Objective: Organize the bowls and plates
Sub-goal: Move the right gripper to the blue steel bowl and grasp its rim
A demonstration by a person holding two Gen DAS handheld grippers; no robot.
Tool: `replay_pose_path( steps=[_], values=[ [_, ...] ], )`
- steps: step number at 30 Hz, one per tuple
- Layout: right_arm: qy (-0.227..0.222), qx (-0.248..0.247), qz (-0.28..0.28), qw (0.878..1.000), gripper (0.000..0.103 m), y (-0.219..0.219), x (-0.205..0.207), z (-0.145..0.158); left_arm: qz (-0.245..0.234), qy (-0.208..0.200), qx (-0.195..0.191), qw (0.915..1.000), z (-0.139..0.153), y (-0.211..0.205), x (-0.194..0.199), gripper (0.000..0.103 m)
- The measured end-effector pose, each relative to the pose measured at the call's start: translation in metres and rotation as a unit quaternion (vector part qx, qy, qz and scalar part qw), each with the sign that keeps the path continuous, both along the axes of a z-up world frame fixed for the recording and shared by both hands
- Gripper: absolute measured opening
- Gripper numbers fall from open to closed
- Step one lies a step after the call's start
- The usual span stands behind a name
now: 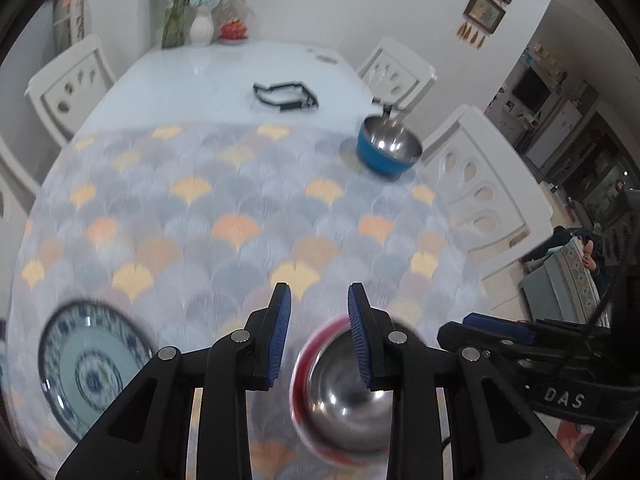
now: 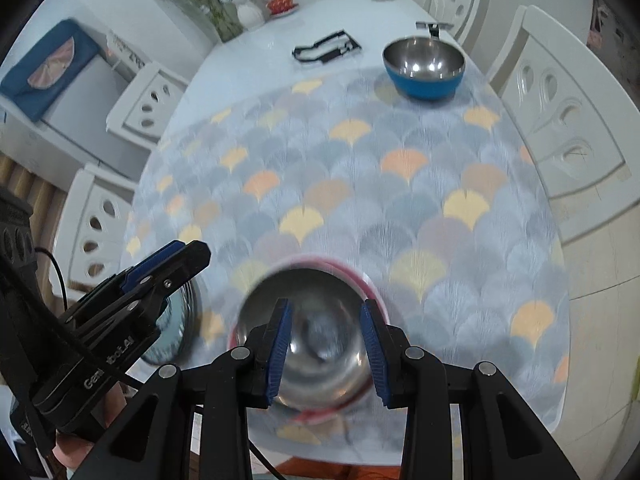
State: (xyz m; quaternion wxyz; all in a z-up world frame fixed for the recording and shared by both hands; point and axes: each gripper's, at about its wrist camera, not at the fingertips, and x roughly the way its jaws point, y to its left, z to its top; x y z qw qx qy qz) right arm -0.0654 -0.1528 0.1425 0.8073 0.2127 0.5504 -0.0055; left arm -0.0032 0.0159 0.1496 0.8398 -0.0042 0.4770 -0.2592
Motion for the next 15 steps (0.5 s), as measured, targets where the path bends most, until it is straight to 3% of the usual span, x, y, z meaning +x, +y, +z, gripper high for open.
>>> replay_pose_path(
  steps=[6, 9, 10, 11, 14, 15],
  values=[
    [-0.013, 0.019, -0.03, 0.999, 0.035, -0.034, 0.034, 0.012, -0.015, -0.01, -0.005, 0.9998, 0.014, -0.022, 0.036, 0.027],
    [-0.017, 0.022, -0.05, 0.998, 0.045, -0.054, 0.049, 0.015, -0.019, -0.014, -0.007, 0.9997, 0.018, -0.037, 0.06, 0.027],
    [-0.023, 0.019, -0.062, 0.998, 0.054, -0.063, 0.054, 0.016, -0.019, -0.012, -0.009, 0.9997, 0.018, -0.043, 0.069, 0.033],
    [-0.026, 0.017, -0.068, 0.997, 0.056, -0.069, 0.057, 0.016, -0.017, -0.008, -0.01, 0.9998, 0.017, -0.047, 0.077, 0.034],
    [-0.025, 0.016, -0.082, 0.996, 0.056, -0.087, 0.072, 0.012, -0.014, 0.014, -0.024, 0.9995, 0.009, -0.062, 0.104, 0.045],
    [-0.023, 0.02, -0.087, 0.996, 0.056, -0.093, 0.076, 0.009, -0.012, 0.022, -0.028, 0.9993, 0.006, -0.067, 0.112, 0.054]
  ],
)
